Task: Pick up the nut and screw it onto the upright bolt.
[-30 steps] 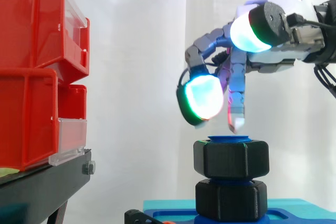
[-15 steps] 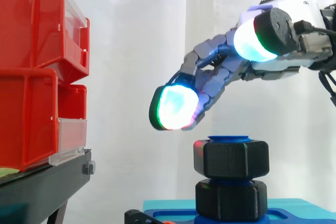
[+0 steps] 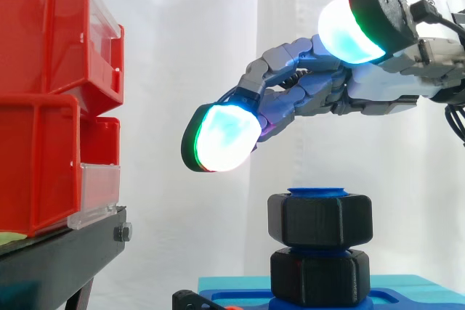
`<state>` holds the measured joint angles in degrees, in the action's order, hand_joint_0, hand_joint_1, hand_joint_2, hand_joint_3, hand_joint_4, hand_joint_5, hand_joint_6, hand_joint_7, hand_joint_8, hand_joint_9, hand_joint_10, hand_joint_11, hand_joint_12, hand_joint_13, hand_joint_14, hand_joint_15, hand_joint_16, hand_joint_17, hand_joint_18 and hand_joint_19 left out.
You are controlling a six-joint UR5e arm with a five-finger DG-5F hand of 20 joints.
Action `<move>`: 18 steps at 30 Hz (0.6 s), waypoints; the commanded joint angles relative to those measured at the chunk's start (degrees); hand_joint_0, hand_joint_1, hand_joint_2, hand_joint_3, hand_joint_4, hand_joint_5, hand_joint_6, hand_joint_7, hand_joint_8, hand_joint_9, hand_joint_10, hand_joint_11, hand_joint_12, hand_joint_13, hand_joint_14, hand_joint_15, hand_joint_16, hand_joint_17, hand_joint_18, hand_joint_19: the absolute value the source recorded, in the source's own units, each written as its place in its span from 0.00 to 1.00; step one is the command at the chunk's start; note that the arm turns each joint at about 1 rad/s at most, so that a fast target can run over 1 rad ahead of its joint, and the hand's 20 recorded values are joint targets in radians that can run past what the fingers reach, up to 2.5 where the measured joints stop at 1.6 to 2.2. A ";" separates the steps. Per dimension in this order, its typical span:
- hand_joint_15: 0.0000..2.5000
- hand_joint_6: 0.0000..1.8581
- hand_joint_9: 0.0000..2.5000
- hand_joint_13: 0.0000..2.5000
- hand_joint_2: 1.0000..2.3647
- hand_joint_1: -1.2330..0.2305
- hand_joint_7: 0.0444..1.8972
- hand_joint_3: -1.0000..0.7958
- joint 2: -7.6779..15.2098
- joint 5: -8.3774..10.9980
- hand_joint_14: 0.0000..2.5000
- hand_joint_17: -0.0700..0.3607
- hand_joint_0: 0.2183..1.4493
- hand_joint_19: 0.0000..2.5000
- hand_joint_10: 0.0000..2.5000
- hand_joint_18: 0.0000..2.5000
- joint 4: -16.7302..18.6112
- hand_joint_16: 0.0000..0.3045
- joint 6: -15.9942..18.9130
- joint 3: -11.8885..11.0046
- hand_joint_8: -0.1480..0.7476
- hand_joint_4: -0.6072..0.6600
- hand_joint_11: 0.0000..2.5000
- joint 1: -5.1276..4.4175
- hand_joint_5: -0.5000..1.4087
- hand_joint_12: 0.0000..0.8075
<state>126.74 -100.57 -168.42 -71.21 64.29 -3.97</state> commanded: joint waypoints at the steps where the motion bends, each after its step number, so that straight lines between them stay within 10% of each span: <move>1: 0.00 0.27 0.15 0.03 0.00 0.83 0.30 0.28 0.09 0.37 0.00 0.39 0.20 0.00 0.00 0.00 -0.07 0.14 -0.07 0.05 0.40 0.58 0.00 -0.25 0.17 0.41; 18: 0.00 0.27 0.16 0.05 0.00 0.82 0.35 0.28 0.00 1.34 0.00 0.39 0.20 0.00 0.00 0.00 3.10 0.14 1.52 3.04 0.43 0.61 0.00 -0.87 0.18 0.42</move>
<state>126.74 -99.30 -165.34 -69.72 67.25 -4.82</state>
